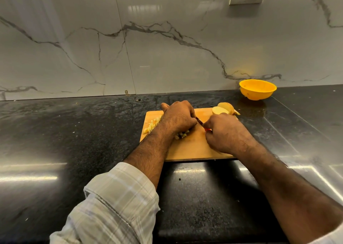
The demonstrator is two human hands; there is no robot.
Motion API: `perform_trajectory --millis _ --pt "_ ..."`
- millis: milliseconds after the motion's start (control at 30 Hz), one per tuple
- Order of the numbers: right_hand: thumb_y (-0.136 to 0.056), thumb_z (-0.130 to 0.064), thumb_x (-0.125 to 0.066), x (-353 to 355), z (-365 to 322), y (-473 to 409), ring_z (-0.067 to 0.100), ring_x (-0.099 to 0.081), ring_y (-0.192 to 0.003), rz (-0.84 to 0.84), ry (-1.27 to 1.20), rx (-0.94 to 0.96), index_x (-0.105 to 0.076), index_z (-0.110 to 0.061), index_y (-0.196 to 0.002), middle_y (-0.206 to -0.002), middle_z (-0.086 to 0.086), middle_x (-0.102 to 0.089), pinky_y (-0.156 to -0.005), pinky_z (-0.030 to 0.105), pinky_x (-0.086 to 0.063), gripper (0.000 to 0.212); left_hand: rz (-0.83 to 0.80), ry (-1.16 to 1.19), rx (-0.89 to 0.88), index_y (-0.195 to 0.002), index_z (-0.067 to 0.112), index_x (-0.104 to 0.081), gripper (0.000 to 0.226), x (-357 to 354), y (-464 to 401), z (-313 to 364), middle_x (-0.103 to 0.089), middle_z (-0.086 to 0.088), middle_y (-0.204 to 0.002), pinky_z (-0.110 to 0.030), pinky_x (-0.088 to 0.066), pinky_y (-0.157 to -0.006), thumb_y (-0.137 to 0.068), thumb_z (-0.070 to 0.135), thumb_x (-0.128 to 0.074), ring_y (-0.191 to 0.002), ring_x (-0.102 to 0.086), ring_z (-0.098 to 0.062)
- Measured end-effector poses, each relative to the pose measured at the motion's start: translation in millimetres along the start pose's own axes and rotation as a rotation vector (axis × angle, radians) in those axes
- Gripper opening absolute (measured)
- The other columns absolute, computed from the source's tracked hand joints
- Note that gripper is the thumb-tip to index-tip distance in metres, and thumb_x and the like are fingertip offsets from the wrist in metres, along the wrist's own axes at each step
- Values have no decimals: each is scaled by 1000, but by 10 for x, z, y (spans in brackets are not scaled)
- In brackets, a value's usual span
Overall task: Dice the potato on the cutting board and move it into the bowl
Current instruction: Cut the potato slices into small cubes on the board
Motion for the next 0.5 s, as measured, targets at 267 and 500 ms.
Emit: perform_trajectory --millis 267,500 --pt "-99 -31 -64 -17 -42 -94 20 -64 -106 -5 -44 -14 -66 -26 -136 -127 1 -68 -90 37 -61 37 -19 92 9 -88 34 -81 7 -26 9 -56 -73 20 -94 -51 -26 -103 -90 40 -77 -106 -57 -8" --pt "-99 -33 -64 81 104 16 17 -66 -101 121 -140 12 -68 -31 -138 -124 -1 -74 -89 38 -62 39 55 86 -17 -85 31 -77 4 90 18 -151 -72 19 -91 -49 -24 -100 -88 33 -76 -103 -59 -7"
Point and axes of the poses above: each hand's wrist, its own y-axis away from the middle knuckle, its own x-axis out of the back of the hand, z = x × y, the point moved 4 cm from there along -y, towards the middle knuckle
